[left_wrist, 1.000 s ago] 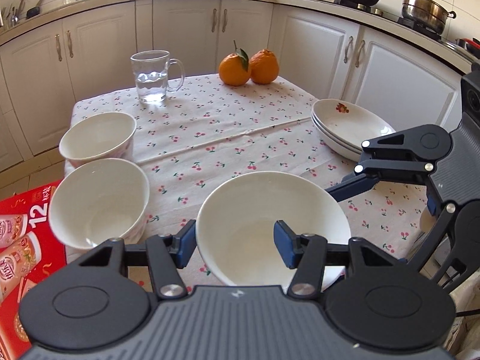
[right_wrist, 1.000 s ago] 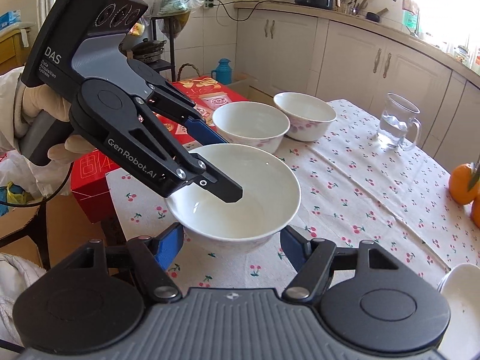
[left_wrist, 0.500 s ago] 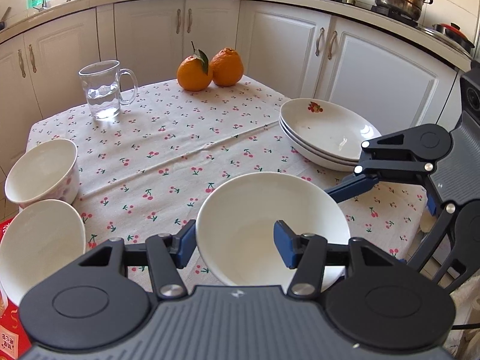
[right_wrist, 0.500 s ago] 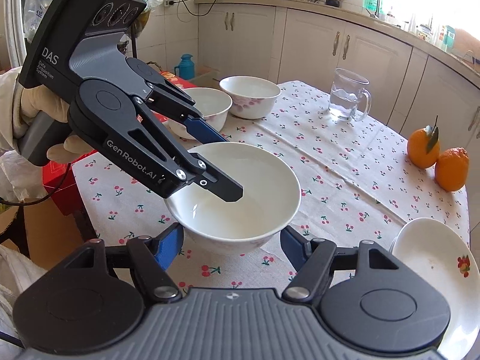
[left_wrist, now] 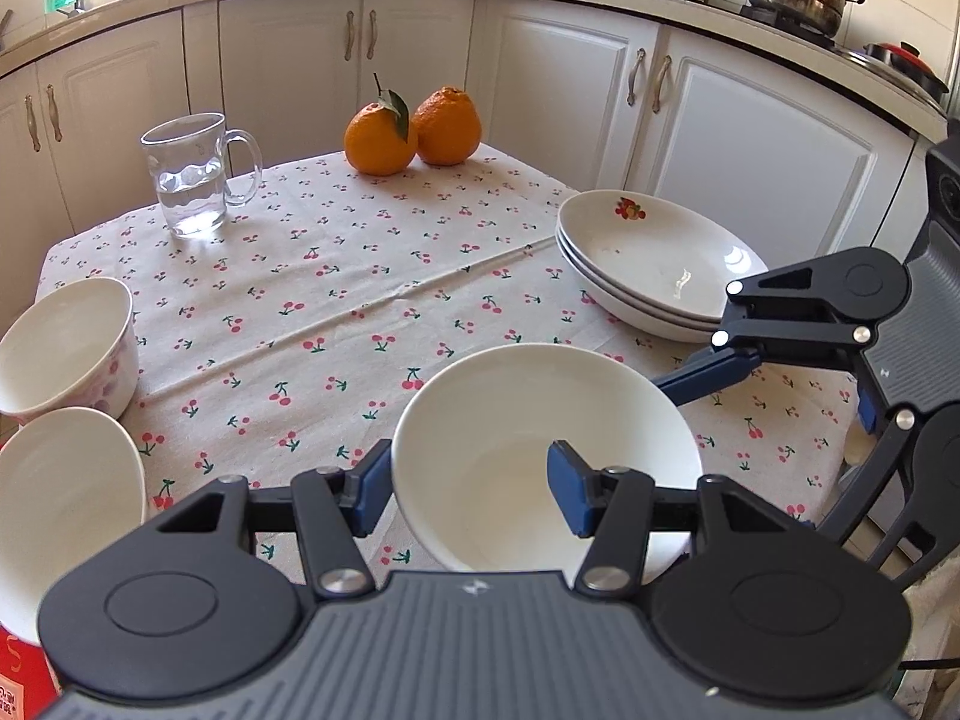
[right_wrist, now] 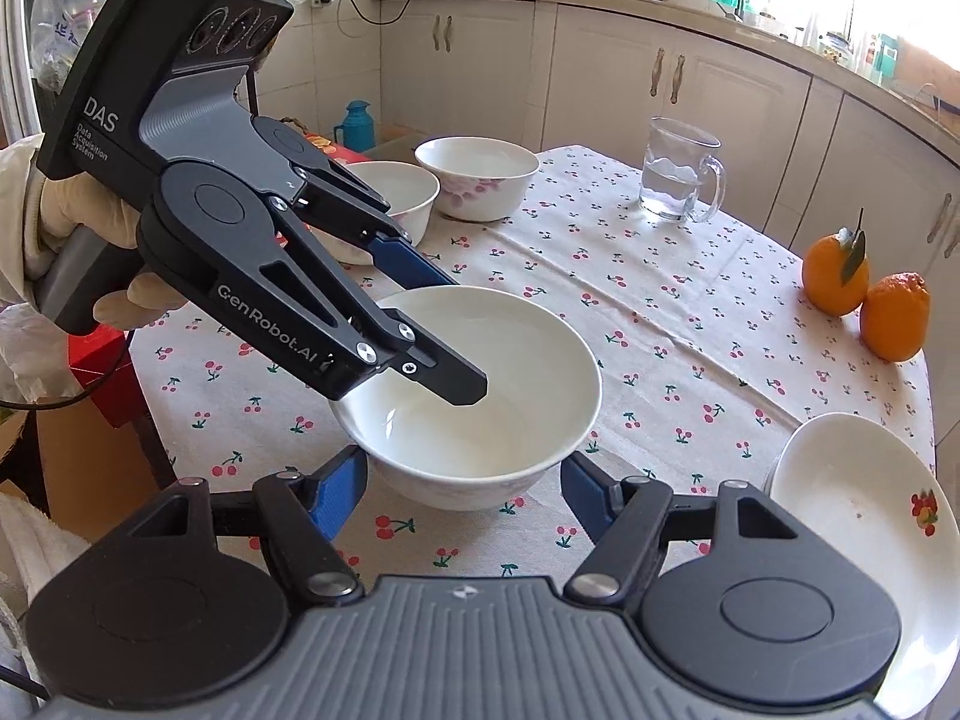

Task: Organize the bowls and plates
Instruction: 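Set the white bowl down on the table and open the left tool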

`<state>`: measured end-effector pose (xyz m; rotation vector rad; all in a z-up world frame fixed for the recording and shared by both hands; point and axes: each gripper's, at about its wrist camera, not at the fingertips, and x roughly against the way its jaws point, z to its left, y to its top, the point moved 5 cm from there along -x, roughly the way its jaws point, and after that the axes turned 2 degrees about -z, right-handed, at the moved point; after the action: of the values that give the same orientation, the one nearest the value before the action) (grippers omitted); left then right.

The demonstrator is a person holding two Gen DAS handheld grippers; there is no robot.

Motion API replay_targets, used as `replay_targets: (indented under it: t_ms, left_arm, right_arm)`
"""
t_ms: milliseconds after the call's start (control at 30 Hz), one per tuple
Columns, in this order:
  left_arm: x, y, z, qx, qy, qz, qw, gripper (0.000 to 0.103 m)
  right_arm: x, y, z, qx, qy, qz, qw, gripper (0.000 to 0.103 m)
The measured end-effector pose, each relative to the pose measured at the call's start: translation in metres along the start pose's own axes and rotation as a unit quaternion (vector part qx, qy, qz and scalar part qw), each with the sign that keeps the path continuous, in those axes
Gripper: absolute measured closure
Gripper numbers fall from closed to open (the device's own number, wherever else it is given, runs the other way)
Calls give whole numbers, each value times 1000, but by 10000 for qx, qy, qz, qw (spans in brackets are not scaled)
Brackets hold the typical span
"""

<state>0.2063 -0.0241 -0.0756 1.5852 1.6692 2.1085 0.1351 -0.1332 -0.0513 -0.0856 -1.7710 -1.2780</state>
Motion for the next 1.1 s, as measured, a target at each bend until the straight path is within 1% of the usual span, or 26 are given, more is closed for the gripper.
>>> replay_targets:
  t_ms: [300,500,533,567,600,633,667,700,733,800,933,1100]
  left_arm:
    - [-3,-2,0,9,-27,20,10000,49]
    - [-3,-2,2,61,-69,-25,10000,48]
    - [-3,-2,2,67,-79,-43,9999,46]
    - [-2,-3,1,73,-126,-62,9999,41]
    - [-1,-3,1,83,-161,-101,9998,33]
    - [1,-2,0,80,-138,-142,9998,28]
    - [2,-2,-1,57,-88,-179,9998,23]
    - [5,-2,-2,22,-25,-216,9998,23]
    - [7,-2,-2,1,38,-242,9997,23]
    - [15,-3,-2,-44,175,-319,9993,23]
    - [37,-9,1,-94,471,-528,9975,21]
    - [69,-24,10,-194,885,-702,9934,16]
  right_arm:
    - [-6,-4,-3,-72,18,85,9999,27]
    - [-8,-4,-3,-154,65,50,9998,27]
    - [-8,-4,-3,-152,65,52,9998,27]
    - [-9,-4,-3,-143,61,59,9999,27]
    - [-9,-4,-3,-134,53,61,9999,24]
    - [-9,-5,-3,-127,28,57,9999,21]
    - [-8,-4,-3,-144,3,24,9999,11]
    - [-7,-4,-4,-176,-8,-30,9998,2]
    - [-4,-2,-5,-218,11,-105,9997,0]
    - [1,0,-7,-293,59,-169,9994,0]
    - [8,7,-10,-286,5,-158,9995,0]
    - [9,16,-9,-87,-107,148,9998,0]
